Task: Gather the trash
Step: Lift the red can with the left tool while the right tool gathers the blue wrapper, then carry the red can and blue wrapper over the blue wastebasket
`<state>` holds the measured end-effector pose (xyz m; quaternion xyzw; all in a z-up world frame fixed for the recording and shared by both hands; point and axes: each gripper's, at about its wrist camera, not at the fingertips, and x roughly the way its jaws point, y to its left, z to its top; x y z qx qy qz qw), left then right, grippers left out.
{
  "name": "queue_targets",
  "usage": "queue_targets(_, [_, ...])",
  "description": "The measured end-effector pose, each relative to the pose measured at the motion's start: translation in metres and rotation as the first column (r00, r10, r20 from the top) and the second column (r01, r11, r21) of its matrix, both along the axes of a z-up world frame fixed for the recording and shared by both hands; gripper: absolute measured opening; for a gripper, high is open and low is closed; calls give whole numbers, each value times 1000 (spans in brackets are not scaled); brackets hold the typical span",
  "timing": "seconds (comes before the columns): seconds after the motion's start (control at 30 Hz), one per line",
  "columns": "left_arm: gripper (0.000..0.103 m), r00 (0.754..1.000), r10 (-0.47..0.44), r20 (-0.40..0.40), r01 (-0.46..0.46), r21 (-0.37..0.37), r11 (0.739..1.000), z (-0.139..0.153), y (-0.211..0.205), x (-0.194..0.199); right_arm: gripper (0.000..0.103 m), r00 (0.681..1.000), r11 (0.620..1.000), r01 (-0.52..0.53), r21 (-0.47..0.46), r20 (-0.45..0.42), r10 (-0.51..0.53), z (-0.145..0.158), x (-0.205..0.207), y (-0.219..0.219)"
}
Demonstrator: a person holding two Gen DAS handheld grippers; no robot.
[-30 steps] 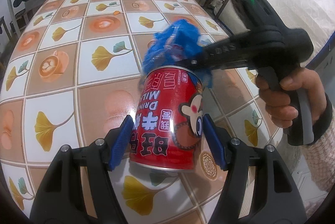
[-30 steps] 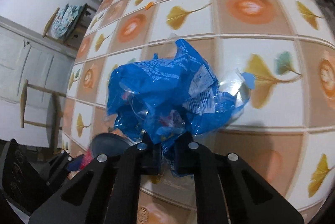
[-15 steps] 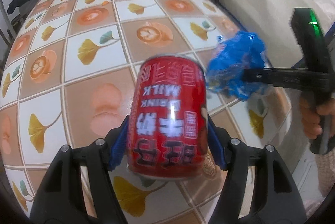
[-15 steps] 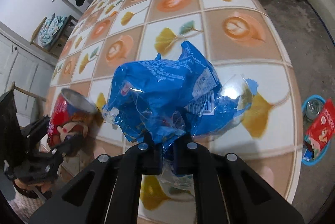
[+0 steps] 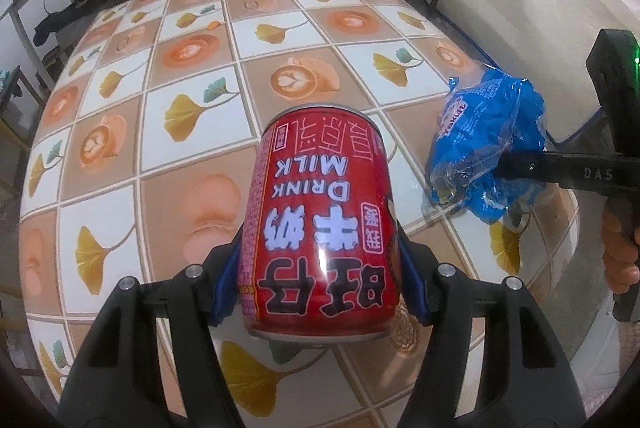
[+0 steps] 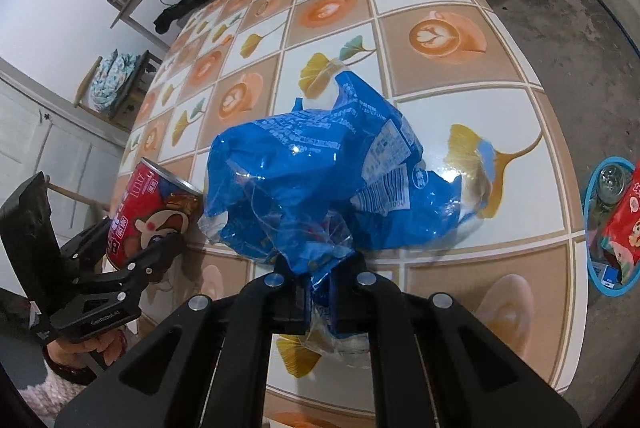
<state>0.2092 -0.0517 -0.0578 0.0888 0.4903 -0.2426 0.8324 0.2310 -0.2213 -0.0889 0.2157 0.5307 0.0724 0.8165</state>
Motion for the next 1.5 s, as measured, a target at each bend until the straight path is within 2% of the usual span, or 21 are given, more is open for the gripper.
queue_targets(0.77, [62,996,-3,93,1,24,1000,25,-3,-13,6,997,1000,-7,16,77,6,33,-8,-2])
queue_targets(1.23, [62,990,-13,141,10,24,1000,43,-10,-28,6,990,1000,6,23,141,-9,54,-26,-12])
queue_targets(1.37, [62,986,-50,156,50,5,999,56,-20,-31,6,980,999,47,4,194,-47,74,-38,-30])
queue_targets(1.5, [62,972,-111,208,116,-16,993,79,-43,-34,6,950,988,152,-35,280,-137,108,-67,-69])
